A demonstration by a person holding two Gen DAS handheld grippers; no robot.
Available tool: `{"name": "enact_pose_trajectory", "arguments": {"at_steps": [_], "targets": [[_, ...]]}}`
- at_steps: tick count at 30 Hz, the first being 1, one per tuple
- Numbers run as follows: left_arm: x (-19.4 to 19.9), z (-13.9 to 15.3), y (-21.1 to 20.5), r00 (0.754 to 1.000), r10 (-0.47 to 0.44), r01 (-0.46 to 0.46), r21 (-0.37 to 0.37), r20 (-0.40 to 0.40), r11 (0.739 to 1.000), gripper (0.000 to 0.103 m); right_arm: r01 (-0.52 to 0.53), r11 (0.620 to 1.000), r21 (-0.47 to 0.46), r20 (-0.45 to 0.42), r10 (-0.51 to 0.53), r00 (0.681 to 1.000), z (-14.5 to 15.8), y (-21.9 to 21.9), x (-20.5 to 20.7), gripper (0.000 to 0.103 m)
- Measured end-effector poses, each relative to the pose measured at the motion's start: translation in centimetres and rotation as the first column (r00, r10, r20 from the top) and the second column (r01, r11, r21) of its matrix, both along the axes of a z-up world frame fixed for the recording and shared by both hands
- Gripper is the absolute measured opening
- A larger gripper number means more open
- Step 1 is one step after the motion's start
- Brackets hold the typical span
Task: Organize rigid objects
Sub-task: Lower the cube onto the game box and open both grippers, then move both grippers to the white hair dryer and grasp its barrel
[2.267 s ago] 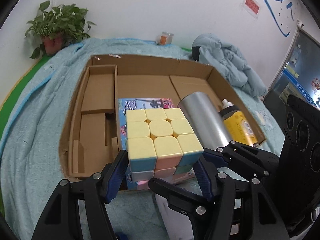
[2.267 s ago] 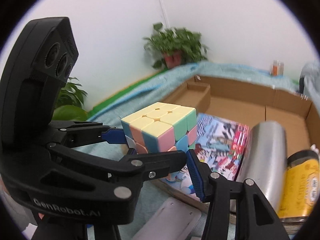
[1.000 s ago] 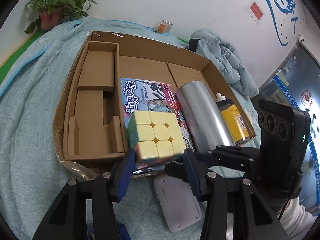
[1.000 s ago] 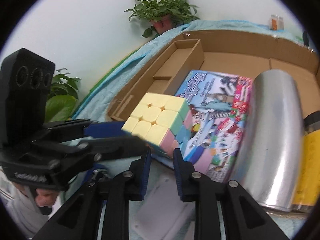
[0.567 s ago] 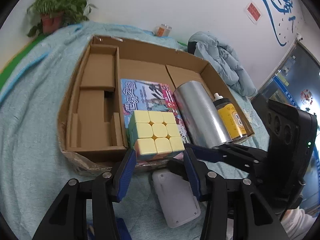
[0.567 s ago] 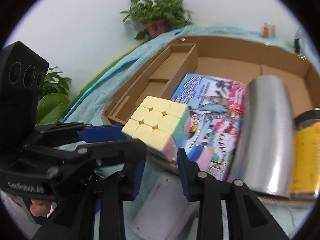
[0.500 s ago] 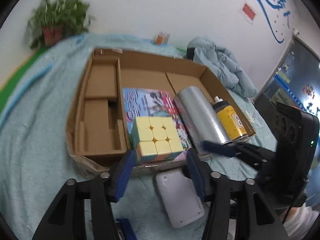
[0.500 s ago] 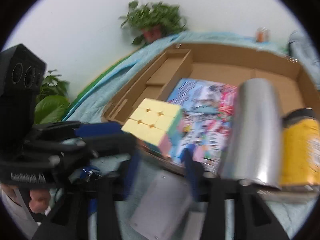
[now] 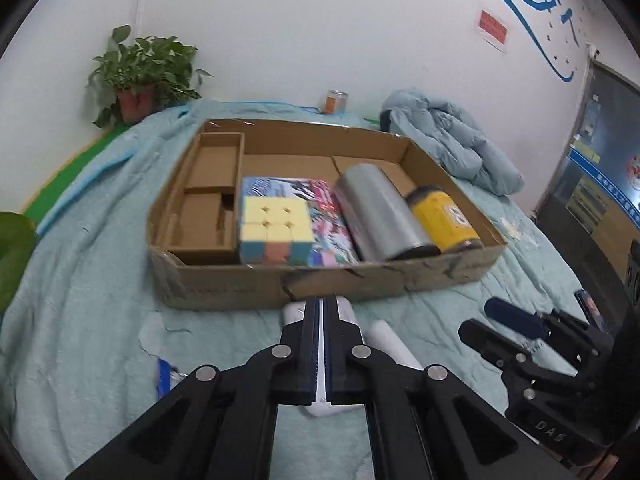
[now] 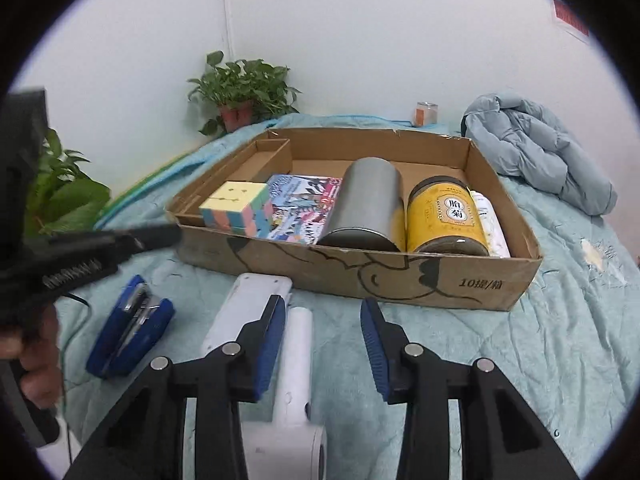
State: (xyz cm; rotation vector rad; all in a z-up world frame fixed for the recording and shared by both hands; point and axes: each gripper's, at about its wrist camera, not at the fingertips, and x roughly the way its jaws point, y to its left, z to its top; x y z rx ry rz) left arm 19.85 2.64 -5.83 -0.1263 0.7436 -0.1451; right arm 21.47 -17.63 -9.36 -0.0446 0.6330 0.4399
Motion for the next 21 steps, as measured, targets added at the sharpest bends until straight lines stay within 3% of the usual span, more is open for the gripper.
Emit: {"name": "enact_pose_trajectory", "arguments": {"at_steps": [1, 2, 3, 5, 8, 13, 19, 21], "targets": [[-0.4, -0.1, -0.5, 1.0, -0.006, 0.006, 0.01, -0.006, 1.0, 0.035, -0.004, 1.0, 0.006, 0.012, 0.004, 1.0, 0.3, -0.3, -0.5, 0.054], [-0.8, -0.2, -0.9, 1.0, 0.004, -0.004, 0.02, -0.01, 1.0, 0.089, -0.004, 1.0, 0.007, 0.024, 0.004, 1.0, 0.6, -0.7, -0.7, 0.088], [-1.4, -0.1, -0.9, 1.0, 0.029, -0.029, 0.019, 0.003, 0.999, 0.103, -0.002, 1.0, 0.022, 0.05, 0.001, 0.999, 0.8, -1.3, -1.3, 0.102], [-2.3, 0.0, -0.5, 0.996, 0.062, -0.061, -0.013, 0.056, 0.998, 0.102, 0.01, 0.999, 0.041, 0.083, -0.013, 0.996, 1.2, -2.2, -2.2, 0.102], [-2.3, -0.8, -0.5, 0.997, 0.072, -0.071, -0.03, 0.025, 0.997, 0.102, -0.017, 0.999, 0.046, 0.075, 0.014, 0.997, 1.0, -2.8, -3.1, 0.102], [-2.2, -2.6, -0.6, 0.996, 0.015, -0.026, -0.122, -0.086, 0.992, 0.102, -0.119, 0.993, 0.022, -0.017, 0.119, 0.993, -1.1, -2.6, -4.7, 0.102], [-1.3, -5.9, -2.5, 0.977, -0.082, 0.032, -0.244, -0.198, 0.969, 0.102, -0.105, 0.994, 0.014, -0.099, 0.105, 0.99, -3.9, -2.7, -6.1, 0.102], [-0.7, -6.8, -3.1, 0.965, -0.13, 0.055, -0.307, -0.228, 0.95, 0.101, -0.077, 0.997, 0.005, -0.067, 0.078, 0.995, -3.7, -2.8, -6.5, 0.092]]}}
